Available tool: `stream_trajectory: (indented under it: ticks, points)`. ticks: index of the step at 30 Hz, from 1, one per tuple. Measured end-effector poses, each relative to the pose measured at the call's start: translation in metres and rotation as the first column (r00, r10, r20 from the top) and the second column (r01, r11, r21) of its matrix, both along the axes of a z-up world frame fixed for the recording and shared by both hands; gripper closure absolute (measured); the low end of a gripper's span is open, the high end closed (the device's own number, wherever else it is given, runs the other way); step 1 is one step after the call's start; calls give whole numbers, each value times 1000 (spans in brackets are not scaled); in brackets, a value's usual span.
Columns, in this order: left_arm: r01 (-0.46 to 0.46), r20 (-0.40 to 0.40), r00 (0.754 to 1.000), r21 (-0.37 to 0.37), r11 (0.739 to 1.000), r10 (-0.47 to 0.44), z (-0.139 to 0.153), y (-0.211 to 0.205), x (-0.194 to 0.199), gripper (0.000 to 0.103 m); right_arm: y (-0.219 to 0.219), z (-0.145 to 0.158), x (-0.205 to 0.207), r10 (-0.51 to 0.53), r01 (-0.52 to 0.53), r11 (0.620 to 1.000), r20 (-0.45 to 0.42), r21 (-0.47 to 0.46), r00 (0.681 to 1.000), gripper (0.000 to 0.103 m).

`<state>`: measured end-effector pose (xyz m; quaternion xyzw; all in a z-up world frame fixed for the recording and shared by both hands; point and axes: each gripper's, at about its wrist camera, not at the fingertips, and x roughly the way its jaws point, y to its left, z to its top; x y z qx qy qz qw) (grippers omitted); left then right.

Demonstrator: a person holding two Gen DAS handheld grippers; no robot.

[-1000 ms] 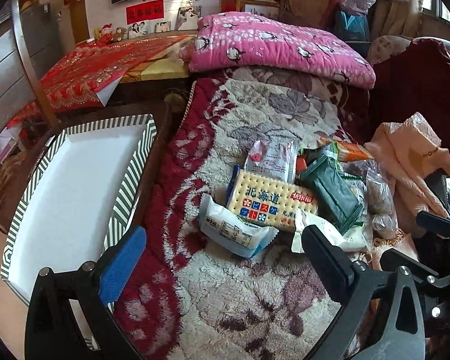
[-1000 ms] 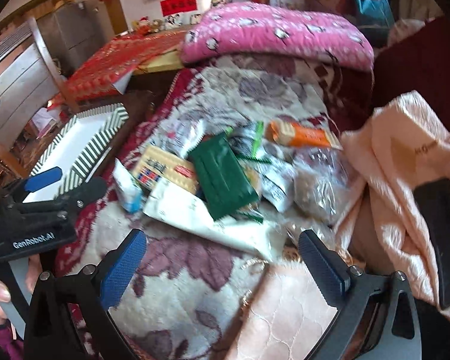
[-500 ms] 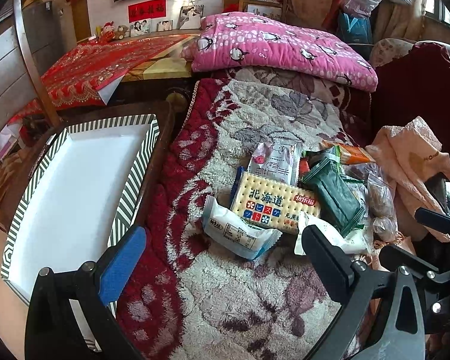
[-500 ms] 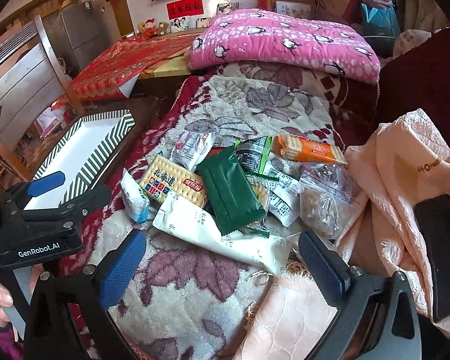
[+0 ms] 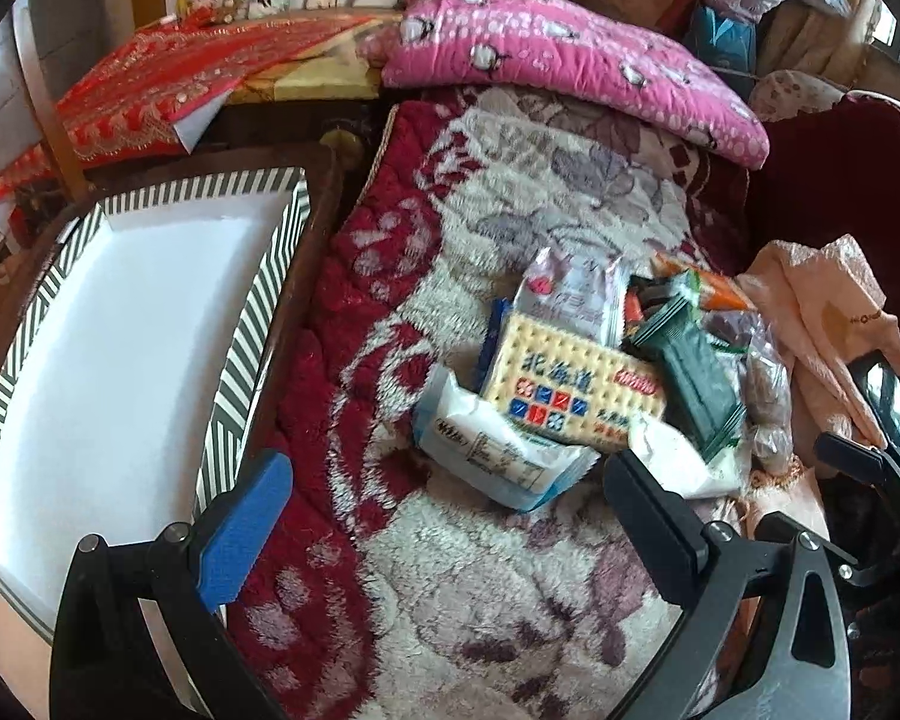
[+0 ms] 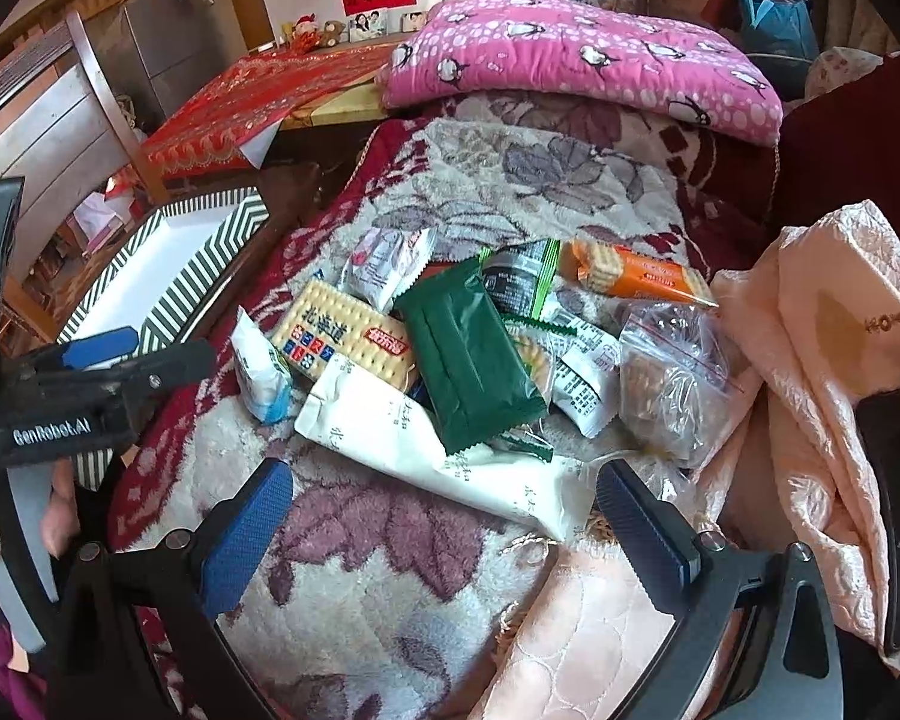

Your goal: Organize snacks

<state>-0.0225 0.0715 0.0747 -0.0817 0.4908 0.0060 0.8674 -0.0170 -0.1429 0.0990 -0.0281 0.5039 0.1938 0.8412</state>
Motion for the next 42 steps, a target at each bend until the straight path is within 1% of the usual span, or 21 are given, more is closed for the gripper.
stream_trajectory:
  ticks: [2,4,8,11,12,14,15,16,17,18,19,21,22,25,29,34,35,36,39,41,42]
  points:
    - [-29,-24,999,-25,999,29,-5,7,3,0,-1,-3,0,-4,4,1000,-6,5,1000,1]
    - [-66,-51,997,-74,995,62,-10,13,7,0,-4,-7,1,-10,10,1000,-16,13,1000,1]
    - [-135,-111,987,-146,980,119,-22,16,17,0,-5,-11,3,-11,11,1000,-31,22,999,1]
    - [-155,-142,981,-158,975,133,-29,11,26,0,-6,-12,3,-7,7,1000,-30,17,1000,1]
    - [-161,-149,979,-158,974,137,-31,8,28,2,-7,-13,4,-7,8,1000,-30,17,1000,1]
    - [-168,-164,977,-170,971,140,-35,5,33,9,-8,-14,5,-8,8,1000,-35,15,999,1]
    - [-171,-175,975,-177,969,140,-37,5,36,16,-9,-15,5,-7,7,1000,-37,12,999,1]
    - [-174,-187,972,-185,967,139,-40,3,38,26,-9,-16,5,-5,6,1000,-40,11,999,1]
    - [-176,-209,968,-188,966,136,-44,1,41,32,-10,-18,6,-1,2,1000,-44,9,999,1]
    - [-177,-226,965,-193,965,132,-48,1,44,48,-10,-19,6,3,-3,1000,-50,6,999,1]
    - [-176,-243,962,-206,962,124,-52,0,45,57,-9,-20,6,7,-7,1000,-53,4,999,1]
    - [-179,-246,962,-234,956,120,-56,1,46,60,-8,-22,8,22,-22,1000,-53,-7,998,1]
    - [-178,-241,963,-233,956,121,-56,1,45,64,-7,-23,10,26,-27,1000,-52,-14,998,1]
    - [-175,-240,963,-233,957,118,-55,2,44,71,-6,-20,19,28,-28,1000,-39,-12,999,1]
    - [-151,-235,967,-225,963,96,-55,0,41,72,0,-17,39,26,-26,999,-6,-26,1000,1]
    - [-118,-232,970,-204,972,69,-54,-4,38,72,18,-27,63,86,-86,992,0,-90,996,2]
    - [-126,-231,970,-207,970,77,-54,-4,38,72,21,-30,66,96,-96,990,-4,-103,995,3]
    - [-131,-231,970,-205,970,82,-54,-4,38,69,23,-33,69,112,-113,988,-10,-109,994,8]
    - [-130,-231,969,-178,975,87,-57,-8,41,67,26,-43,74,145,-149,983,-43,-109,989,30]
    - [-113,-229,970,-148,983,77,-56,-13,42,67,27,-47,74,151,-154,979,-36,-132,988,37]
    - [-100,-227,971,-127,987,69,-56,-16,42,70,26,-48,74,153,-157,978,-39,-138,987,48]
